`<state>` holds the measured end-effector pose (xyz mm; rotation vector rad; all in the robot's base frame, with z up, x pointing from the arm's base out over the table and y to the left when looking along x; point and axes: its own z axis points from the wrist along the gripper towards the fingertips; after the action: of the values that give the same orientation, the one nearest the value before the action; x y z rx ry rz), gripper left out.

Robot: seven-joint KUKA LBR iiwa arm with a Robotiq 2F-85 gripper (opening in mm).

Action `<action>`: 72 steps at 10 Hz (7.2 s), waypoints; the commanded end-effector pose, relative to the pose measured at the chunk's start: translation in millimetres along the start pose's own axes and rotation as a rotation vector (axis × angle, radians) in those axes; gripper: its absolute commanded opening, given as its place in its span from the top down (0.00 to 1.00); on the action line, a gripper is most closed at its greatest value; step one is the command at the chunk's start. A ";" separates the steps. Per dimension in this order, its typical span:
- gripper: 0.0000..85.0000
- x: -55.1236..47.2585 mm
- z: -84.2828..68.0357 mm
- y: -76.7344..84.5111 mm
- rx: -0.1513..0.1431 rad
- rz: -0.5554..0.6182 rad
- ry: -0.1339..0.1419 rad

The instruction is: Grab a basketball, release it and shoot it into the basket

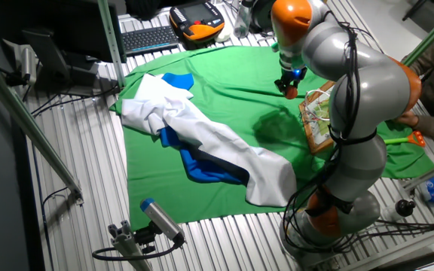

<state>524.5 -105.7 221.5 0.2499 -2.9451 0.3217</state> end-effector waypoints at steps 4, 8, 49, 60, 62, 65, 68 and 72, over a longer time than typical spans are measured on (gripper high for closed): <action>1.00 0.0 -0.3 0.0 0.143 0.110 -0.012; 1.00 0.0 -0.3 0.0 0.138 0.130 -0.012; 0.40 90.4 -9.6 -72.4 0.099 0.112 -0.035; 0.60 85.9 -15.9 -51.9 0.036 0.170 -0.017; 1.00 78.4 -13.0 -37.6 -0.002 0.151 0.011; 1.00 72.9 -10.9 -22.3 -0.044 0.180 0.017; 1.00 72.1 -9.4 -21.4 -0.049 0.176 0.007; 1.00 77.7 -15.5 -25.2 -0.043 0.169 0.018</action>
<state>456.0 -137.8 255.8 -0.0073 -2.9574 0.2818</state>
